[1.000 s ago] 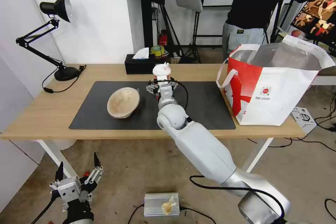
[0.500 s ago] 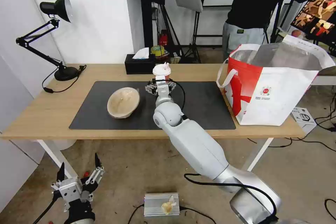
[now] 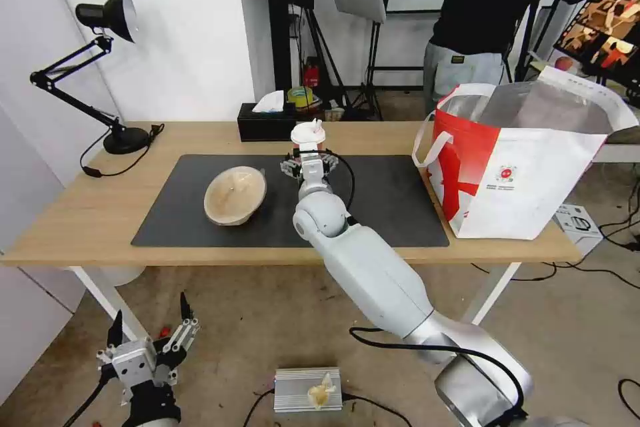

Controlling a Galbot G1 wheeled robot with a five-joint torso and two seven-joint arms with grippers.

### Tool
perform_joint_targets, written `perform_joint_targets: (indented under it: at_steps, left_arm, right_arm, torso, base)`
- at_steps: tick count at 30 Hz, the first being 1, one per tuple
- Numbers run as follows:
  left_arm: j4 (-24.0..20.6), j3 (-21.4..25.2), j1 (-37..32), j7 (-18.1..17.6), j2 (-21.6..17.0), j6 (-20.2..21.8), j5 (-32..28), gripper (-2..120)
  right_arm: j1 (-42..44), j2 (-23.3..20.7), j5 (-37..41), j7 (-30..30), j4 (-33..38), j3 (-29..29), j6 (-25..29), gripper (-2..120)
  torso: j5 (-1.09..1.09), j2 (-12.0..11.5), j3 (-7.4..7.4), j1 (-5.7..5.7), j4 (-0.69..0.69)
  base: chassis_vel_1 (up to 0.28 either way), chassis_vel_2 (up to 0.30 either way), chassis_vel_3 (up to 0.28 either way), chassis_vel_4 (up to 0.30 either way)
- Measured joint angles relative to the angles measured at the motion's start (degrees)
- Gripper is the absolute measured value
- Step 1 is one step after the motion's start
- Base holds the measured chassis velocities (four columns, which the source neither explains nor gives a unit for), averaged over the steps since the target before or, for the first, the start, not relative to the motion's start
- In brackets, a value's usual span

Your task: Pick up the trash from the table and place it into the takeout bag.

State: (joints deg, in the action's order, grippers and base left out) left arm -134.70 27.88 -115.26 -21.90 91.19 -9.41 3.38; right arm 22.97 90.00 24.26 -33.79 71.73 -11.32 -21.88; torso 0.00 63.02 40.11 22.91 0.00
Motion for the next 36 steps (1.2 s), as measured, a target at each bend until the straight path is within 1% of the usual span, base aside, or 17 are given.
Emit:
perform_joint_targets:
  at_steps: [11,26,30,36]
  left_arm:
    - [0.1,-0.2,0.2,0.0,0.0,-0.1,0.0,100]
    - [0.1,-0.6,0.4,0.0,-0.2,-0.1,0.1,100]
    - [0.2,-0.6,0.5,0.0,-0.2,-0.1,0.1,100]
    - [0.4,-0.7,0.5,0.8,-0.1,-0.9,0.5,100]
  right_arm:
    - [-0.5,0.0,0.2,0.4,-2.2,0.6,0.2,100]
    - [-1.1,0.1,1.1,2.7,-4.4,0.8,2.5,100]
    - [-1.3,0.1,1.1,2.8,-4.8,0.8,2.7,97]
    - [-1.4,0.1,1.1,2.9,-4.8,0.8,2.8,87]
  torso:
    - [0.00,0.0,0.00,0.00,0.00]
    - [0.00,0.0,0.00,0.00,0.00]
    - [0.00,0.0,0.00,0.00,0.00]
    - [0.00,0.0,0.00,0.00,0.00]
  base:
    - [0.000,0.000,0.000,0.000]
    - [0.000,0.000,0.000,0.000]
    - [0.000,0.000,0.000,0.000]
    - [0.000,0.000,0.000,0.000]
